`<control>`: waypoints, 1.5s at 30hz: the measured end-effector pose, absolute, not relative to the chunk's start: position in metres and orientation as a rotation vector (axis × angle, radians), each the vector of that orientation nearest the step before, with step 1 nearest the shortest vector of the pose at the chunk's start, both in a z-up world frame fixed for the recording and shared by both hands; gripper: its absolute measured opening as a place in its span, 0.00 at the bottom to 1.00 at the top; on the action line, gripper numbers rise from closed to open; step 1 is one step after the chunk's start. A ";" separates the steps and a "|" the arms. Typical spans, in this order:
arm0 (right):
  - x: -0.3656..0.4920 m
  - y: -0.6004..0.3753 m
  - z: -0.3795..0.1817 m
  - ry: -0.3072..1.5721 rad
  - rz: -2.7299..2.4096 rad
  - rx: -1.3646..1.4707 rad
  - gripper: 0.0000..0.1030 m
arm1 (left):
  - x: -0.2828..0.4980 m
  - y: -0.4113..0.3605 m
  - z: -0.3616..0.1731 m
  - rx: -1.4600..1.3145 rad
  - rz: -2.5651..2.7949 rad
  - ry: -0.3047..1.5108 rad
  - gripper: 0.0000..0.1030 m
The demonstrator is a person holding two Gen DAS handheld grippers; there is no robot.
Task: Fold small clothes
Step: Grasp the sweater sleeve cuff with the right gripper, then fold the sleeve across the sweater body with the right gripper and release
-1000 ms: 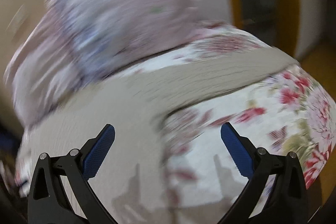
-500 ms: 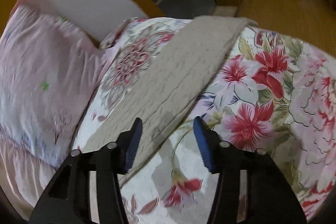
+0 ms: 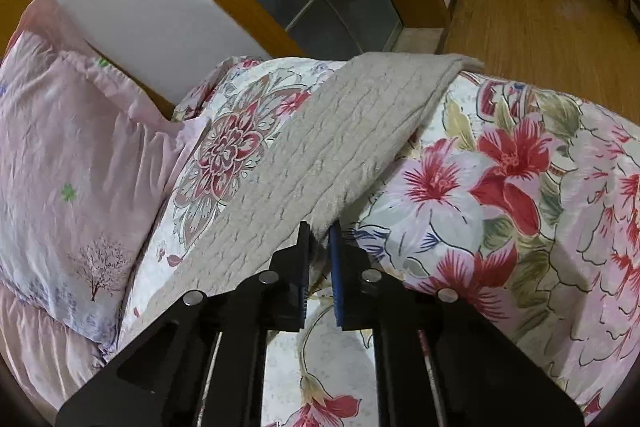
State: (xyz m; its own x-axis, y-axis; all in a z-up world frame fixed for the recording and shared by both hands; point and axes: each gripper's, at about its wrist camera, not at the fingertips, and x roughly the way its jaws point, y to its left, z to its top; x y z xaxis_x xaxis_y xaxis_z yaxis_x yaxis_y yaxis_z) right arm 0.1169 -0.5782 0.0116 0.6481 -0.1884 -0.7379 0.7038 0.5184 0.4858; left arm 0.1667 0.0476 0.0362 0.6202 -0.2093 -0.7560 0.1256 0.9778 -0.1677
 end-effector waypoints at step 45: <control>0.193 -0.332 0.022 0.795 -0.070 0.735 0.12 | 0.170 0.067 0.032 -0.482 -0.429 0.803 0.98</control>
